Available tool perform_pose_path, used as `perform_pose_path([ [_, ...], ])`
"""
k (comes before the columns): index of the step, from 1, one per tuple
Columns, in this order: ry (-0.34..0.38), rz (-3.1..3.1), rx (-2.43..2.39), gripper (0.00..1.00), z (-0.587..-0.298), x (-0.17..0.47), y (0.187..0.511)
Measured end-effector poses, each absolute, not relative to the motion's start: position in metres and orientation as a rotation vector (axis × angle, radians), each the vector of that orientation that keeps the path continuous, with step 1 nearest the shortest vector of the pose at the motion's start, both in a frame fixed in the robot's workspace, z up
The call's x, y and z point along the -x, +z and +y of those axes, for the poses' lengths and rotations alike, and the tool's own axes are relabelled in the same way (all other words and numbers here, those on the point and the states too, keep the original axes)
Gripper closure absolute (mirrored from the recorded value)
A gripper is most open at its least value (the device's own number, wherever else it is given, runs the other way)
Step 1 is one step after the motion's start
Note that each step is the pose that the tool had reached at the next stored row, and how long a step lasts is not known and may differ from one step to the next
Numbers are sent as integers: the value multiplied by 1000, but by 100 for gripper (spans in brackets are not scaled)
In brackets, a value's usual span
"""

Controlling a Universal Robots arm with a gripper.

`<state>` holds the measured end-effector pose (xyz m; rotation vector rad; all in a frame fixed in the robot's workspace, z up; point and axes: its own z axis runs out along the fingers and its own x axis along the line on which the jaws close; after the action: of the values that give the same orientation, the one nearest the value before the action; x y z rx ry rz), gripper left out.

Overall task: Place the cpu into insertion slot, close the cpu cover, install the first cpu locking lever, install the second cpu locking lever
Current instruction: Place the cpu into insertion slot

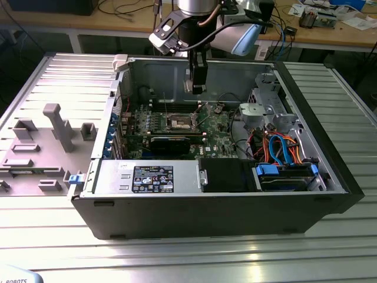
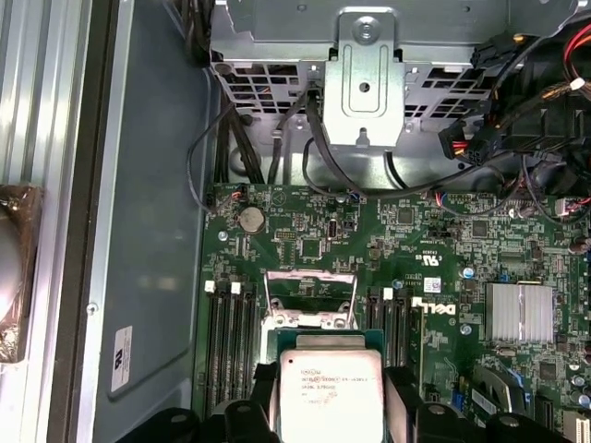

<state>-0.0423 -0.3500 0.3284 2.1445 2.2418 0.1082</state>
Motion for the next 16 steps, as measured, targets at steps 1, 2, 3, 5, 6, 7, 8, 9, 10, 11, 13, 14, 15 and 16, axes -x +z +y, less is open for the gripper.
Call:
perform_pose_path([
  [1,108,2242,-2145,46,-350,42,327],
  [2,108,2242,-2145,46,-350,42,327],
  [3,108,2242,-2145,46,-350,42,326],
  [5,108,2242,-2144,46,-350,42,325],
  [6,108,2242,-2145,46,-350,42,325],
  [7,108,2242,-2145,46,-350,42,324],
  [8,108,2242,-2145,46,-350,42,323],
  [9,108,2242,-2145,46,-350,42,323],
  [10,108,2242,-2145,46,-350,42,322],
  [11,108,2242,-2145,46,-350,42,321],
  [13,108,2242,-2145,46,-350,42,320],
  [14,108,2242,-2145,46,-350,42,319],
  [15,108,2242,-2145,46,-350,42,318],
  [16,108,2242,-2145,46,-350,42,318],
])
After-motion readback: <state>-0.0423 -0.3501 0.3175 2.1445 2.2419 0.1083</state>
